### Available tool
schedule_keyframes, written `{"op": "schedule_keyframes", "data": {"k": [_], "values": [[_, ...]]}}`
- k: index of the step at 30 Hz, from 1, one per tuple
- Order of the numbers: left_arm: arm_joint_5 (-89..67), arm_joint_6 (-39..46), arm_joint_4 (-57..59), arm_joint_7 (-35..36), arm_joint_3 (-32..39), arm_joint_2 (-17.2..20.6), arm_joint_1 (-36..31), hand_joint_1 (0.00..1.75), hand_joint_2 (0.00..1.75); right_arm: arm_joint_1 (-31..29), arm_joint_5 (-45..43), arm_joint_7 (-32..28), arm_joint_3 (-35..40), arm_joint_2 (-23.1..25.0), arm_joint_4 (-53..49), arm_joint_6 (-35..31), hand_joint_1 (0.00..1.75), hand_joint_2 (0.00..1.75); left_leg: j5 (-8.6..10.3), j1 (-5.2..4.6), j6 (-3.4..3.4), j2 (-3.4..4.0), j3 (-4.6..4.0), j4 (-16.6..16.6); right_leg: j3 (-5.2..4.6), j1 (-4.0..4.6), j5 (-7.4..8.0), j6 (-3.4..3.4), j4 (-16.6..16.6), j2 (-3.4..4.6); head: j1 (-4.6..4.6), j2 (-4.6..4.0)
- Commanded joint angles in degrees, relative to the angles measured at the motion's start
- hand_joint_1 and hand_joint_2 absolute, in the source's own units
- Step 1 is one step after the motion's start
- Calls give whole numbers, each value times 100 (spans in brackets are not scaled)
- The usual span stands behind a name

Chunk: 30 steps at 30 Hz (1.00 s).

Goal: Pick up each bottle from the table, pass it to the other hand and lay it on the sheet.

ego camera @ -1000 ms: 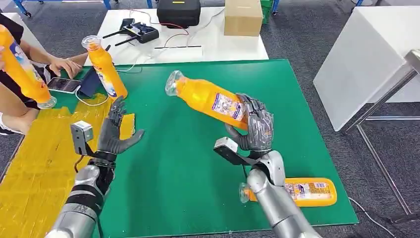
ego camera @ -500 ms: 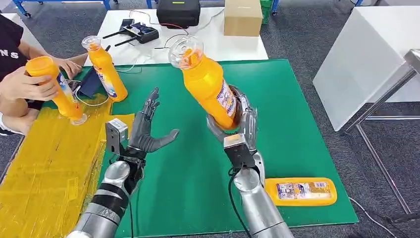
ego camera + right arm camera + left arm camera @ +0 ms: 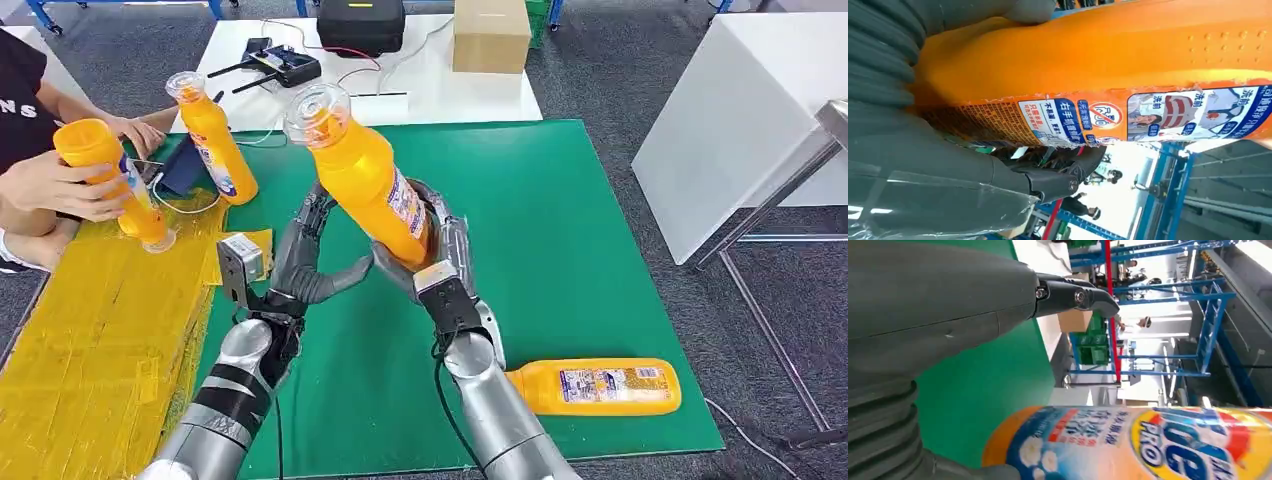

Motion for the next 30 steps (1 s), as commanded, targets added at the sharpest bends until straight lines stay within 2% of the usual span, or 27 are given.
{"op": "schedule_keyframes", "data": {"k": [1, 10, 30], "values": [[160, -164, 97, -29, -27, 165, -40, 0, 175, -362, 115, -36, 171, -110, 1000, -62, 175, 175, -7, 7, -8, 11, 21, -5, 20, 7, -1, -4, -9, 7, 0, 0], [314, -375, -143, -105, 0, 342, 169, 0, 175, -341, 212, -164, 45, -192, 1674, -118, 175, 175, -9, 11, -9, 10, 28, -5, 29, 12, -3, -5, -11, 4, -2, 2], [307, -484, -156, -138, -77, 435, 226, 0, 175, -313, 273, -241, -59, -210, 2060, 15, 175, 175, -6, 8, -8, 0, 19, -4, 21, 9, -4, -3, -8, -4, 0, 0]]}}
